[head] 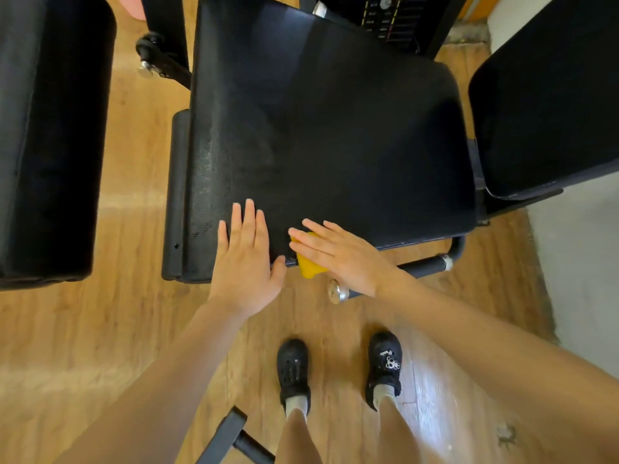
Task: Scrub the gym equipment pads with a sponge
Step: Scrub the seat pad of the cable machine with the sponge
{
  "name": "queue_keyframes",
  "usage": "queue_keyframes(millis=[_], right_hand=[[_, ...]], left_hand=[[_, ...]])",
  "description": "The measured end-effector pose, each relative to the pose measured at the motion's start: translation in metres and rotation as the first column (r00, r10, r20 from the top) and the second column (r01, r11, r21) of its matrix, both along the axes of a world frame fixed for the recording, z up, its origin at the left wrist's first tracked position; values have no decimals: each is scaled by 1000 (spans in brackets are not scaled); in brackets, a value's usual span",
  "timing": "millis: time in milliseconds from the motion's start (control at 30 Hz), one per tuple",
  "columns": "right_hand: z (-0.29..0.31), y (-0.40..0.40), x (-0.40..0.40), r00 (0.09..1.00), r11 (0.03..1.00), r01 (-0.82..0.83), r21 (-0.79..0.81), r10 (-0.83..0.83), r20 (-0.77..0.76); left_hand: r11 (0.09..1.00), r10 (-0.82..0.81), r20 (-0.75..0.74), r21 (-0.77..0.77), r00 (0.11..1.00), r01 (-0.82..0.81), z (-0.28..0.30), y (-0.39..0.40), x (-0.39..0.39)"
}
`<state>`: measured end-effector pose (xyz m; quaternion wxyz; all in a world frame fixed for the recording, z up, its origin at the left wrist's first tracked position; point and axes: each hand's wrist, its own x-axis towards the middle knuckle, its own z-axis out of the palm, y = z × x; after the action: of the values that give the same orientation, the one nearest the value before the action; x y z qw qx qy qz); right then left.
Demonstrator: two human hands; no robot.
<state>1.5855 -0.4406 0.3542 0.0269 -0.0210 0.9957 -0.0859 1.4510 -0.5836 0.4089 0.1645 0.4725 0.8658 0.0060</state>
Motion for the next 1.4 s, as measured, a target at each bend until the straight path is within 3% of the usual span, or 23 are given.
queue_keyframes(millis=[167,300,433,600,767,967,1067,1133,1233,1300,1367,1400], right_hand=[[-7,49,51,996,995,81,57,-83,36],[-10,73,88,965,965,226,136,-241,106],[-5,69,98,927,923,359,141,-370,65],[-12,20,52,977,969,193,-152,-204,-59],[-23,35,51,991,983,102,-150,-113,-66],[-34,80,94,989,989,147,15,-148,1],[-32,108,130,953,948,261,185,-284,111],[-33,121,148,899,904,369,215,-407,165],[-26,121,156,835,851,499,166,-523,169],[-23,104,148,850,855,518,-8,-514,119],[-22,77,128,930,914,366,-176,-367,28],[-25,65,116,964,951,255,-175,-264,-27]], left_hand=[[995,5,-70,-104,998,-12,-3,6,4],[970,-11,-67,-241,998,-5,0,11,3],[967,-2,-56,-256,998,-12,1,12,4],[971,1,-67,-239,998,-17,-2,12,5],[982,-5,-97,-188,995,-13,-7,10,5],[987,-45,-131,-160,990,24,-14,6,2],[989,-67,-153,-143,986,45,-19,5,0],[989,-79,-173,-133,982,56,-20,3,1],[990,-74,-185,-133,980,50,-22,3,0],[990,-78,-196,-135,977,52,-23,3,0],[990,-87,-219,-131,972,59,-23,3,1],[990,-87,-223,-126,971,60,-24,2,1]])
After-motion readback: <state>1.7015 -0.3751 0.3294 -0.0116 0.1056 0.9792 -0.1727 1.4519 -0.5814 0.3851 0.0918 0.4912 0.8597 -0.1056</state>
